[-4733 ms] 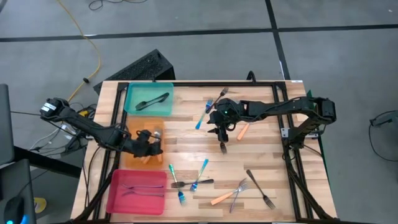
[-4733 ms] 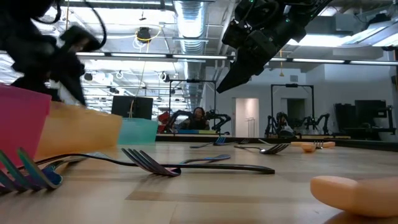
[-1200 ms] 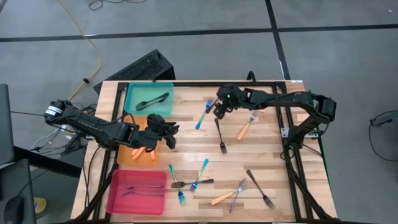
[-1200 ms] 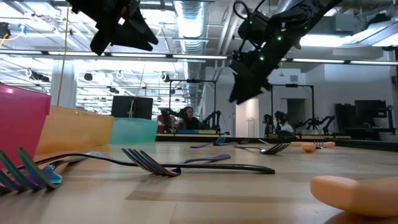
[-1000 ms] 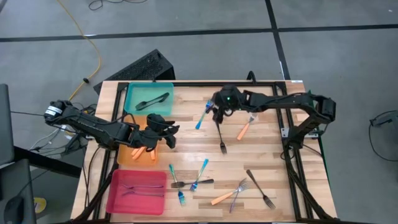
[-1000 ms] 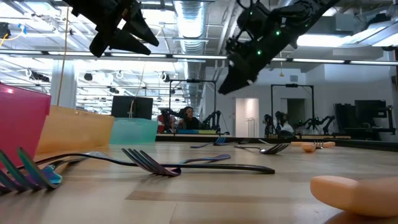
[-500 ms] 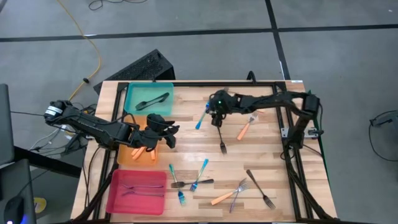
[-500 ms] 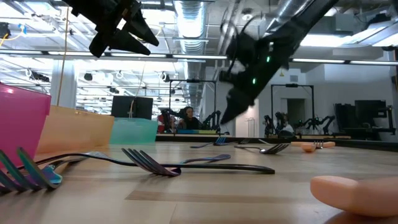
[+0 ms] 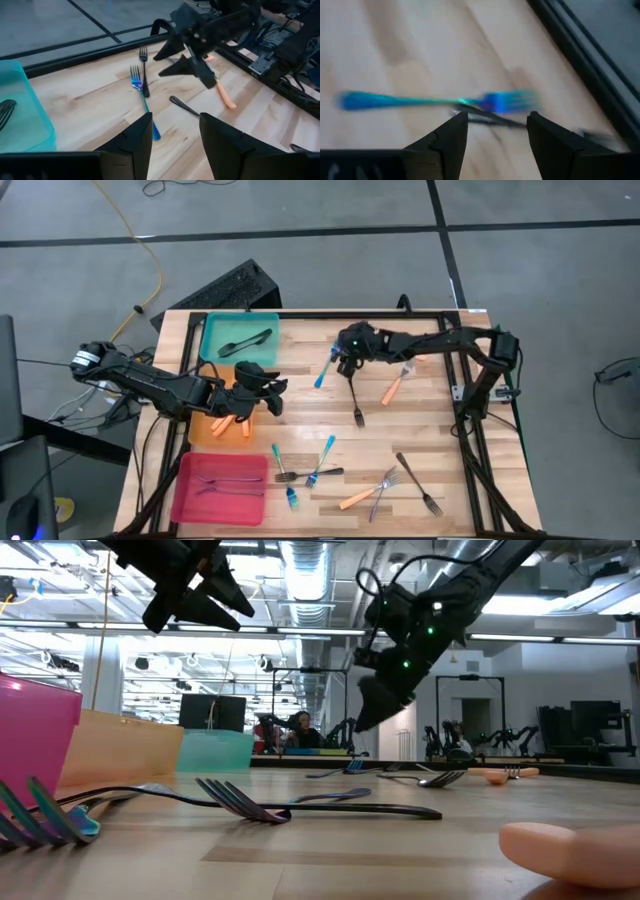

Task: Sort silverware by color (type)
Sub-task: Put the black fork into the blue bin

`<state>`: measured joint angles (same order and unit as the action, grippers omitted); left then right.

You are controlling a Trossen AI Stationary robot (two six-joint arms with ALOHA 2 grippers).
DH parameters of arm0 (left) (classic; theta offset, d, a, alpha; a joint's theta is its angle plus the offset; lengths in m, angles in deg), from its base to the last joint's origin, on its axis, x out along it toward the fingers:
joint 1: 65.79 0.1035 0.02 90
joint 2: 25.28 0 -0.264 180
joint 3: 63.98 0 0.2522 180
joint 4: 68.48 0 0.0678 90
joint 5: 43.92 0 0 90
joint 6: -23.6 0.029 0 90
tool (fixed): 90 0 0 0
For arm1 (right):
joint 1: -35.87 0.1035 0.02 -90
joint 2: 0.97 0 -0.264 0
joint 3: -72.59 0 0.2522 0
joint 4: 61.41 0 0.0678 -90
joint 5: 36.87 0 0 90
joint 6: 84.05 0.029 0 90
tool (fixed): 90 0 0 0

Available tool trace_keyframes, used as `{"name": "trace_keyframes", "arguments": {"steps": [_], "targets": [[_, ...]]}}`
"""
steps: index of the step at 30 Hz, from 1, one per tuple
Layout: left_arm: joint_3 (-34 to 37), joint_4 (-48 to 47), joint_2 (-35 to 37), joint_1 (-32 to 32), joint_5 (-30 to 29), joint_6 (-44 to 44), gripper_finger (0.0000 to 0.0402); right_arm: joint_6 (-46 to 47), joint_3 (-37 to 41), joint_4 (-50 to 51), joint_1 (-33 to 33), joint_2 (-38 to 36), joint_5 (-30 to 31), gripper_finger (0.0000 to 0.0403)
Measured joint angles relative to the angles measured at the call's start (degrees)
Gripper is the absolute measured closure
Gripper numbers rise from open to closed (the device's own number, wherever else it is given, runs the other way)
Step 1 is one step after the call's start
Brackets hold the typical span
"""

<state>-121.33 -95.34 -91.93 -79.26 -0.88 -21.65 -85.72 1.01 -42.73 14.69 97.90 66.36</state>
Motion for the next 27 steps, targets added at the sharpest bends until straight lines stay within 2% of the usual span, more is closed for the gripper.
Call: {"name": "trace_keyframes", "arguments": {"steps": [5, 9, 11, 13, 15, 17, 21, 27], "targets": [[0.0, 0.02, 0.0, 0.02, -0.33, 0.44, 0.0255, 4.85, -2.73, 5.23, -2.66, 0.0, 8.61, 0.018], [0.0, 0.02, 0.0, 0.02, -0.41, 0.44, 0.0255, 8.29, -8.38, 13.54, -6.81, 0.49, 9.41, 0.018], [0.01, 0.02, 0.0, 0.02, -0.67, 0.45, 0.0255, 8.07, -10.08, 15.15, -9.32, 0.92, 7.86, 0.018], [0.02, 0.02, 0.0, 0.02, -0.9, 0.5, 0.0255, 0.63, -10.31, 14.42, -11.24, 0.92, 1.6, 0.018], [0.02, 0.0, 0.0, 0.02, -0.87, 0.49, 0.0255, -14.29, -10.58, 13.72, -11.82, 1.07, -5.93, 0.018], [0.02, 0.0, 0.0, 0.02, -0.64, 0.48, 0.0255, -29.77, -10.47, 17.7, -12.17, 1.03, -12.27, 0.018], [0.02, -0.01, 0.0, 0.02, -0.37, 0.49, 0.0255, -44.21, -10.59, 19.15, -12.61, 2.07, -13.81, 0.018], [0.04, 0.0, 0.0, 0.2, -0.84, 0.59, 0.0255, -53.02, -11.47, 20.51, -11.83, 4.47, -14.78, 0.018]]}}
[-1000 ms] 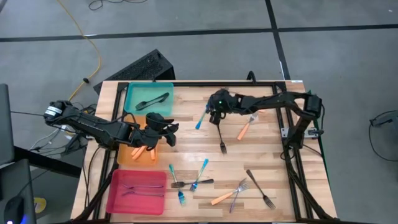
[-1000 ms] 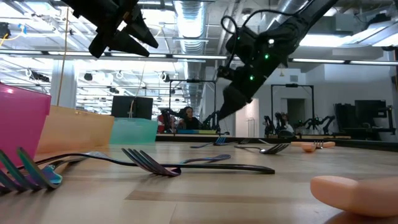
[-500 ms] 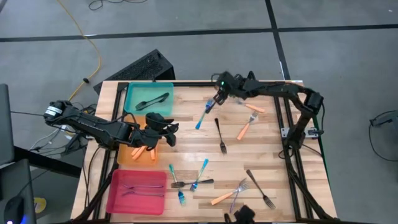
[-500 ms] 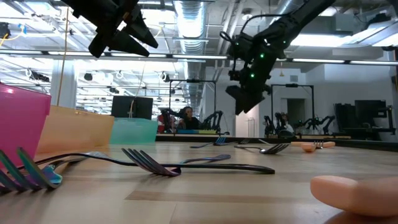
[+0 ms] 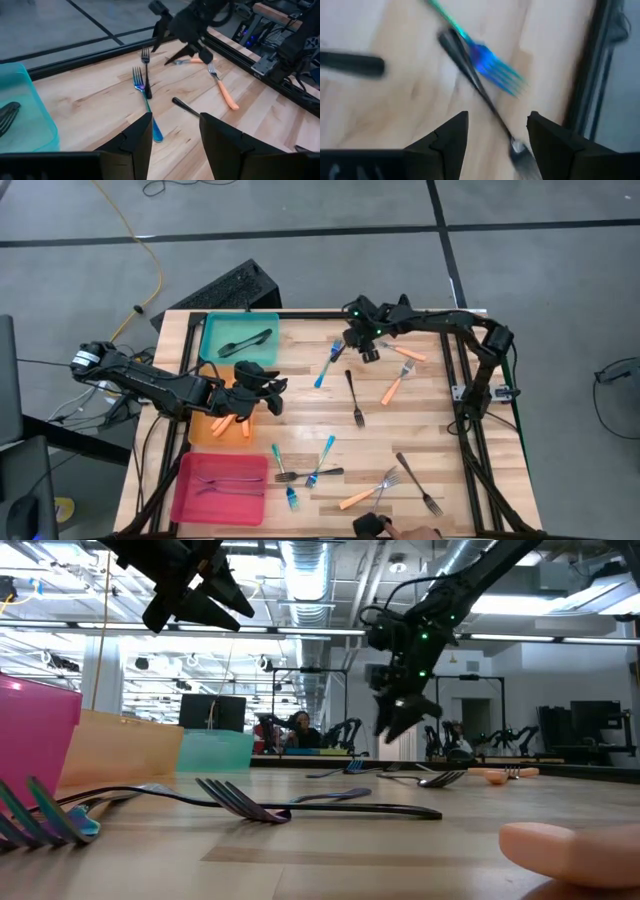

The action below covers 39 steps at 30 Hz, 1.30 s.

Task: Sort silverware by color (type)
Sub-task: Put the black fork into the blue bin

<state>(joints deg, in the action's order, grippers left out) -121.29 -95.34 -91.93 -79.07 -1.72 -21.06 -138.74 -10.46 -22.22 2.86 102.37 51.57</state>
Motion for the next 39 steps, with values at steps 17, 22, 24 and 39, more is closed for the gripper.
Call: {"name": "trace_keyframes", "arguments": {"steps": [17, 22, 24, 39], "targets": [[0.0, -0.02, 0.0, 0.48, -0.17, -0.07, 0.0255, -11.47, -17.63, 11.88, -0.99, 14.21, -1.39, 0.018], [0.0, -0.02, 0.0, 0.48, -0.13, -0.07, 0.0255, -12.87, -20.42, 15.1, -1.81, 16.46, -1.63, 0.018], [0.0, -0.04, 0.0, 0.48, -0.11, -0.07, 0.0255, -12.86, -20.38, 16.05, -2.31, 17.08, -1.63, 0.018], [0.0, -0.48, 0.0, 1.96, -0.2, -0.02, 0.0255, -12.88, -20.32, 16.11, -4.91, 17.04, -3.11, 0.018]]}}
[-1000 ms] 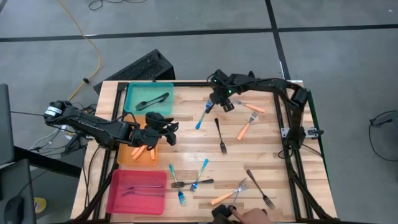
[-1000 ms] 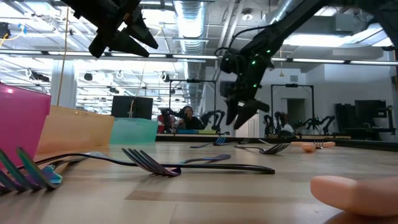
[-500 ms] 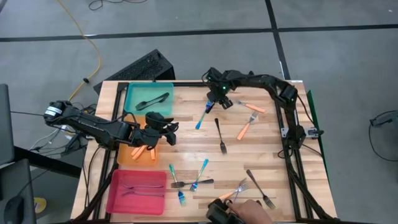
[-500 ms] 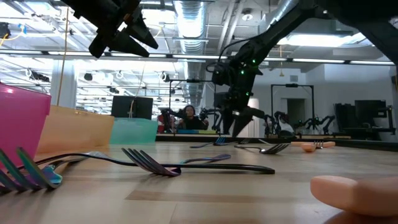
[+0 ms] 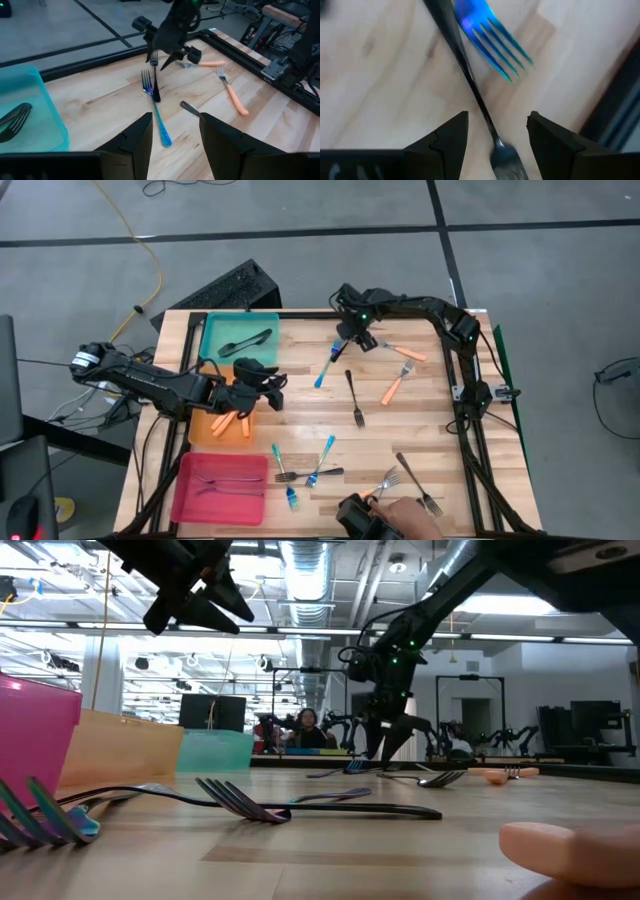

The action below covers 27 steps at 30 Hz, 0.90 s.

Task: Sort silverware by color (type)
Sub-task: Put the black fork into the blue bin

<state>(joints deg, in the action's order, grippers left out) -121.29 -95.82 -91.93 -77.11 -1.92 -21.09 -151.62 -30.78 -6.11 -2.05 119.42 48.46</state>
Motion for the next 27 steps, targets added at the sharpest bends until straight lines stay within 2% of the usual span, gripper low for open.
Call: {"name": "trace_keyframes", "arguments": {"steps": [12, 27], "targets": [[0.0, 0.0, 0.0, 0.84, 0.19, -0.01, 0.0255, 0.11, -0.23, 0.16, 0.27, 3.33, -0.21, 0.0191], [0.0, 0.0, 0.0, 0.84, 0.21, -0.04, 0.0255, 0.01, -0.04, 2.39, -0.41, 3.3, -0.63, 0.0338]]}}
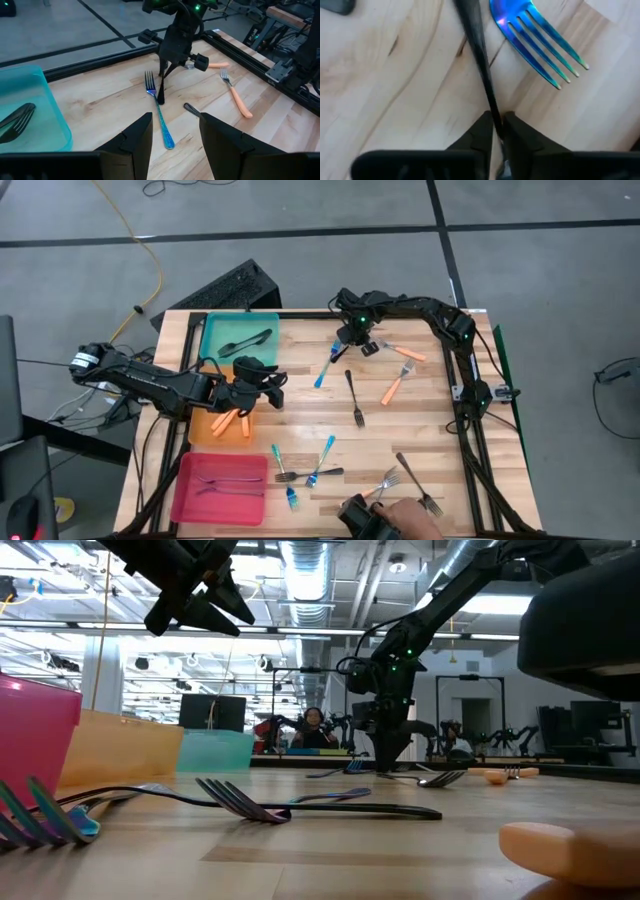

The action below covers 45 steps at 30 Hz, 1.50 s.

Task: Sort silverware by color (type)
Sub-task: Put the black fork into the blue bin

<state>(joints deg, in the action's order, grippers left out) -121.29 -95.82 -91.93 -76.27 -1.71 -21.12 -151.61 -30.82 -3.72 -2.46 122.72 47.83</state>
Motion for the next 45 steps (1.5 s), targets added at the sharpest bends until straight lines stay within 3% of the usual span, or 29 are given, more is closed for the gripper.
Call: {"name": "trace_keyframes", "arguments": {"steps": [7, 27, 45], "targets": [[0.0, -0.01, 0.0, 0.0, 0.0, -0.01, 0.0255, 1.24, -0.05, 0.86, 0.64, 0.01, 0.96, 0.0381], [0.0, -0.75, 0.0, 0.02, 0.04, 0.05, 0.0255, 11.12, 0.2, 5.52, 1.36, -5.55, 0.63, 0.0381], [0.0, -0.95, 0.0, -0.02, 1.07, -0.02, 0.0255, 18.2, 0.11, 7.15, 6.19, -7.9, -0.75, 0.0378]]}}
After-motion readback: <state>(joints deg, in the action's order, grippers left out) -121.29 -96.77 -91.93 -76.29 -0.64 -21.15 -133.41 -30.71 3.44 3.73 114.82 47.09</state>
